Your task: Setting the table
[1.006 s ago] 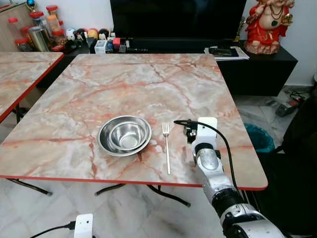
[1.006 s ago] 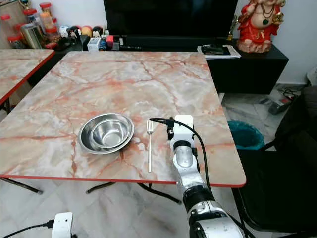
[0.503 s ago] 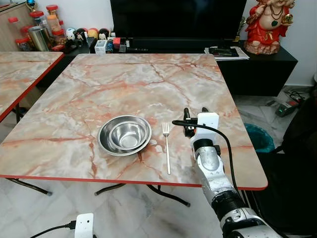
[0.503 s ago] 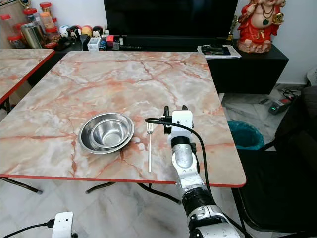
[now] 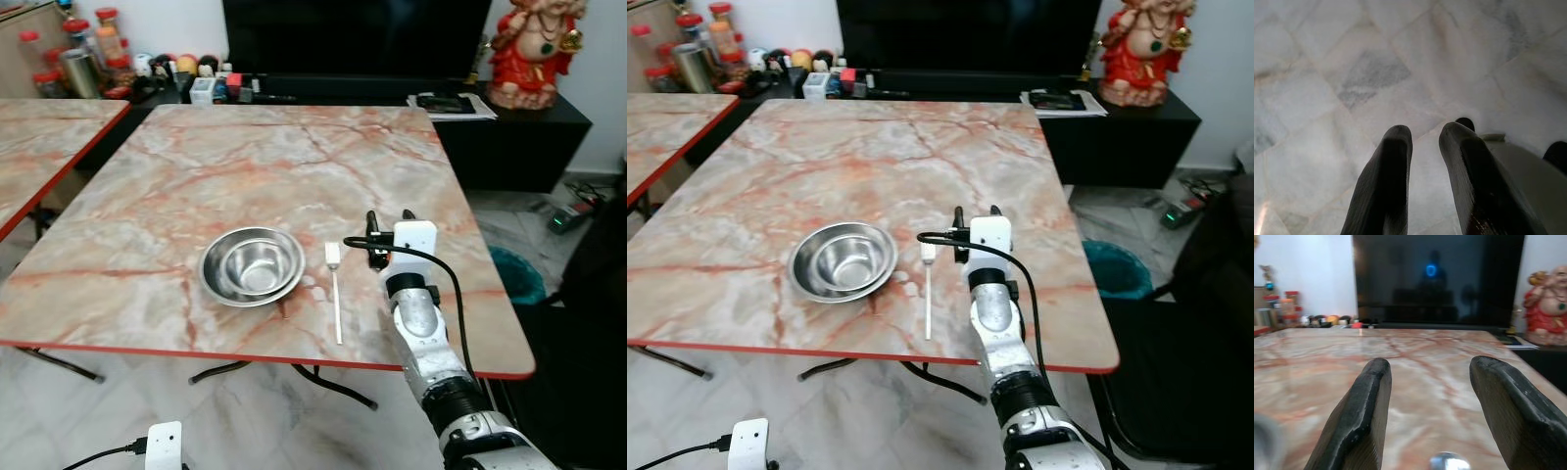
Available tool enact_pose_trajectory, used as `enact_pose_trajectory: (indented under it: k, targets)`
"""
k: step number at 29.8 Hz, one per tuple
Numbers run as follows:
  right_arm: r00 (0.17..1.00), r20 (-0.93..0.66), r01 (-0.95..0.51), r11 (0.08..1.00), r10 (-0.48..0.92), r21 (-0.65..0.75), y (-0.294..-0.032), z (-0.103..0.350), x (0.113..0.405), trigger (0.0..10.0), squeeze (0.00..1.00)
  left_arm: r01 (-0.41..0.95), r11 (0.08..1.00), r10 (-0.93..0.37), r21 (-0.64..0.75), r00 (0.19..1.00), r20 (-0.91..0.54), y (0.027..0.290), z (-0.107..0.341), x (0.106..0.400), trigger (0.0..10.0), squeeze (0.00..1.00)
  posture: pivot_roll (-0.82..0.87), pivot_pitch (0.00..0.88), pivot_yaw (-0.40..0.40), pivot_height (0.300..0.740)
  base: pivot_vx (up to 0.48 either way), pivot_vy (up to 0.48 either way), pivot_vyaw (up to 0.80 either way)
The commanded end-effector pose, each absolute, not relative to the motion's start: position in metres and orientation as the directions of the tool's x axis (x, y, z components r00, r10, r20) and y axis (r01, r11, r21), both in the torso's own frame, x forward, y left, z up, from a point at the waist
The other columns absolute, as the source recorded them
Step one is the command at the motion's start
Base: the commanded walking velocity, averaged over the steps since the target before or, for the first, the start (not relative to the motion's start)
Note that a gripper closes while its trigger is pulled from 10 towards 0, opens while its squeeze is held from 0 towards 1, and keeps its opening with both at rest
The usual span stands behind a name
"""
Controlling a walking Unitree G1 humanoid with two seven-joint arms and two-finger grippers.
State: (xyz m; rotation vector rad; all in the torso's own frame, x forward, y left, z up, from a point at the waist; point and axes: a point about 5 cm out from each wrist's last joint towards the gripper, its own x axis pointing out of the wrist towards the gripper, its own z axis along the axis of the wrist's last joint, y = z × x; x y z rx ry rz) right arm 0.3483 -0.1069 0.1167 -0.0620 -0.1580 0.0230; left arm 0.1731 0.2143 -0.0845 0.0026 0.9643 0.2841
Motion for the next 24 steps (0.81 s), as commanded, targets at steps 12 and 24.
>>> enact_pose_trajectory:
  k: [12,24]
  targets:
    - [0.971,0.231,-0.049,0.996,0.064,-0.074,-0.0970,0.1318,0.3492,10.0,0.00,-0.256,0.958,0.252,0.129,0.535,-0.807,0.2157,-0.0845,0.1722,10.0,0.00,0.01,0.000,-0.003,0.719,0.000,0.319,0.00]
    - [0.967,0.245,-0.055,0.995,0.073,-0.080,-0.0939,0.1342,0.3479,10.0,0.00,-0.255,0.958,0.254,0.133,0.533,-0.807,0.2174,-0.0846,0.1713,10.0,0.00,0.01,0.000,0.006,0.719,0.000,0.039,0.00]
